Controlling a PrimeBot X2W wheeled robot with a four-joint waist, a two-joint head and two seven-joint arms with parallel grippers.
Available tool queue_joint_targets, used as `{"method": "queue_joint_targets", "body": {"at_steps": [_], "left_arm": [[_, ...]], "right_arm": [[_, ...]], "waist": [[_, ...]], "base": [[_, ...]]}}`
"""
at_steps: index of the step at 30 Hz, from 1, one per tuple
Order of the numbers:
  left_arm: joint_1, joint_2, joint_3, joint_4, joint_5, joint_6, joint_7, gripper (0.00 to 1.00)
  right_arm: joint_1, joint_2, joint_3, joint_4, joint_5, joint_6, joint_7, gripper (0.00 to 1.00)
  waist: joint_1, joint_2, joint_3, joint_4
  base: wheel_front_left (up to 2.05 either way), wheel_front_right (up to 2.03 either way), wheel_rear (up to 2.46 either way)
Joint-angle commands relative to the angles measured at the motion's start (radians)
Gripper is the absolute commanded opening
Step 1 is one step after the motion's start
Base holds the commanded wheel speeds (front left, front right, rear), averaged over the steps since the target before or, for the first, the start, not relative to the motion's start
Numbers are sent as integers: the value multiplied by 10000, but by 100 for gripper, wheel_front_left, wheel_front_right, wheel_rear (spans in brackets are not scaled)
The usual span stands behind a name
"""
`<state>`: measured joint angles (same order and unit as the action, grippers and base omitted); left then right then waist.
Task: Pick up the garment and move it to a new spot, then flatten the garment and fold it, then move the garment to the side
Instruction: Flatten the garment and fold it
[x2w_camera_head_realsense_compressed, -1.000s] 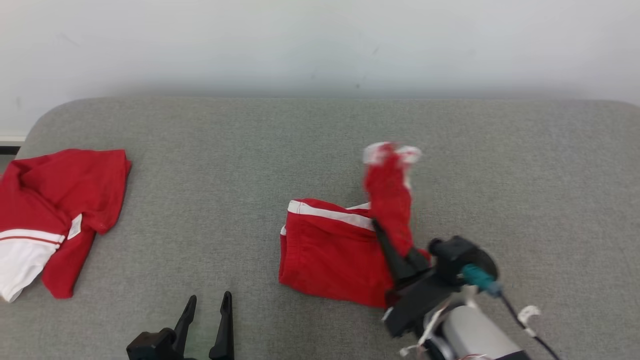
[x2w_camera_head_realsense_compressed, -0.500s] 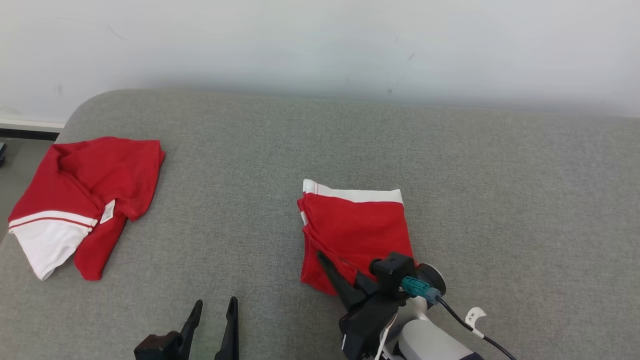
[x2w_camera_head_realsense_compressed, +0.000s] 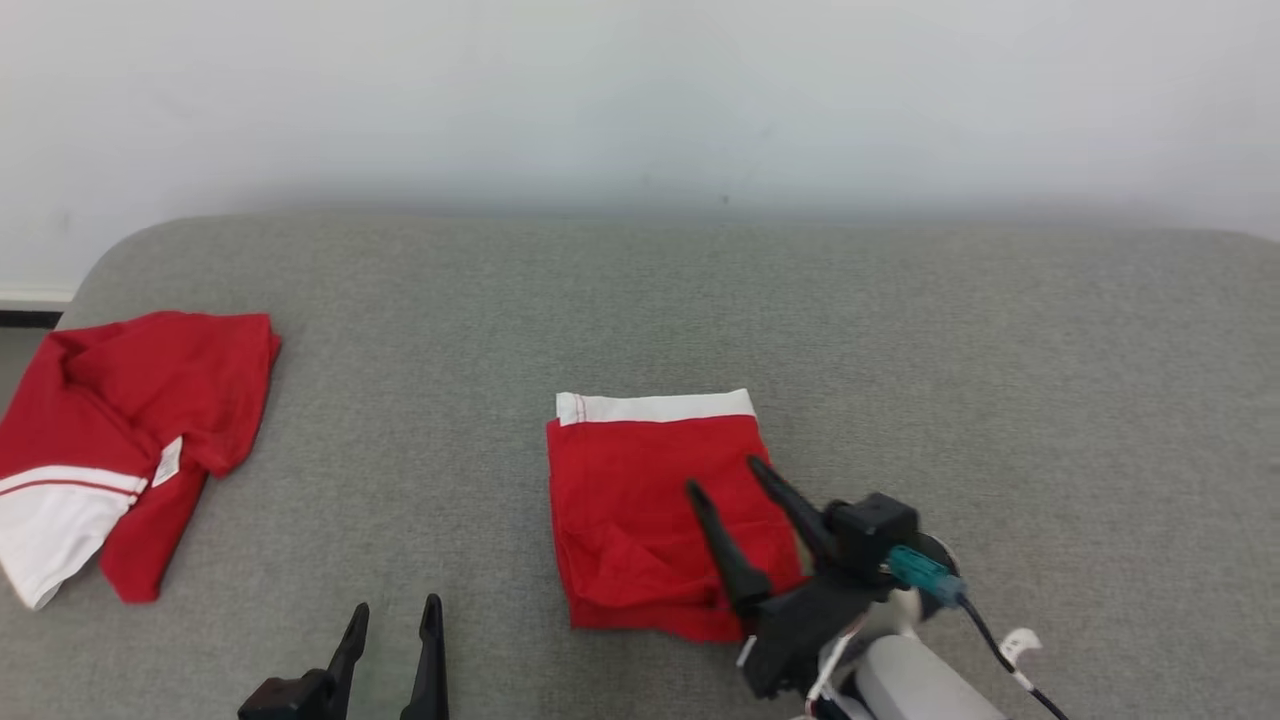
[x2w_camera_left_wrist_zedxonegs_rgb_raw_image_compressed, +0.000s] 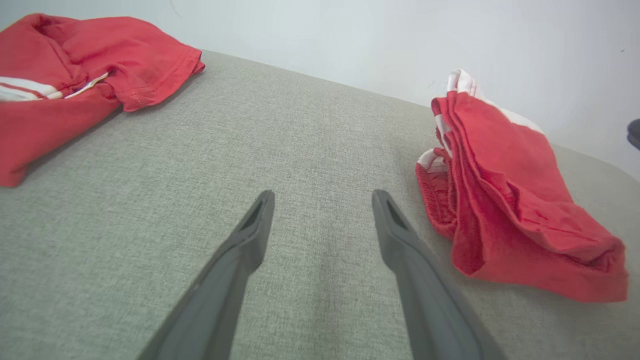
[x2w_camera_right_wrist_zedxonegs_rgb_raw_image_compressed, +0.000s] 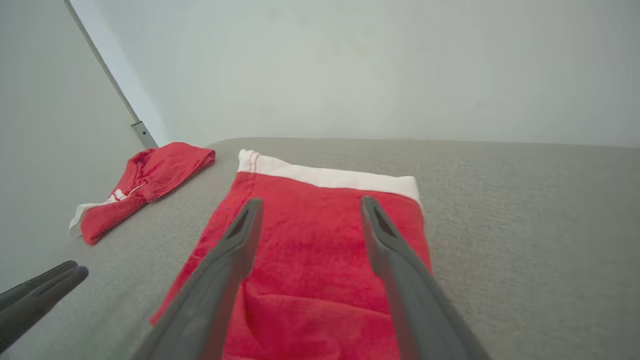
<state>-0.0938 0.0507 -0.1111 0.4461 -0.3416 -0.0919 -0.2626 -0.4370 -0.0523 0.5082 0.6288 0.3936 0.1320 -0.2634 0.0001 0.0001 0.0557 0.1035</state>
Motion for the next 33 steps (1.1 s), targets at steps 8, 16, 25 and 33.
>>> {"method": "queue_joint_targets", "body": {"at_steps": [8, 16, 25, 33], "left_arm": [[356, -2, 314, -334, 440, 5, -31, 100], [634, -1, 763, -455, 831, -43, -31, 100], [1086, -4, 1198, -670, 1278, -101, -31, 100], [1448, -3, 1458, -1002, 1464, -130, -31, 100]], "right_arm": [[1487, 15, -2901, -452, -1966, -26, -7, 100], [2703, 18, -4544, -1158, -2652, -26, -7, 100], [3323, 18, -5256, -1576, -2769, -26, -7, 100], [3563, 17, -5334, -1652, -2654, -26, -7, 100]], "waist": [[-1, -1, -186, -620], [-1, -1, -430, -993], [-1, -1, -686, -1368], [-1, -1, -786, -1527]], "base": [[0, 0, 0], [0, 0, 0], [0, 0, 0], [0, 0, 0]]}}
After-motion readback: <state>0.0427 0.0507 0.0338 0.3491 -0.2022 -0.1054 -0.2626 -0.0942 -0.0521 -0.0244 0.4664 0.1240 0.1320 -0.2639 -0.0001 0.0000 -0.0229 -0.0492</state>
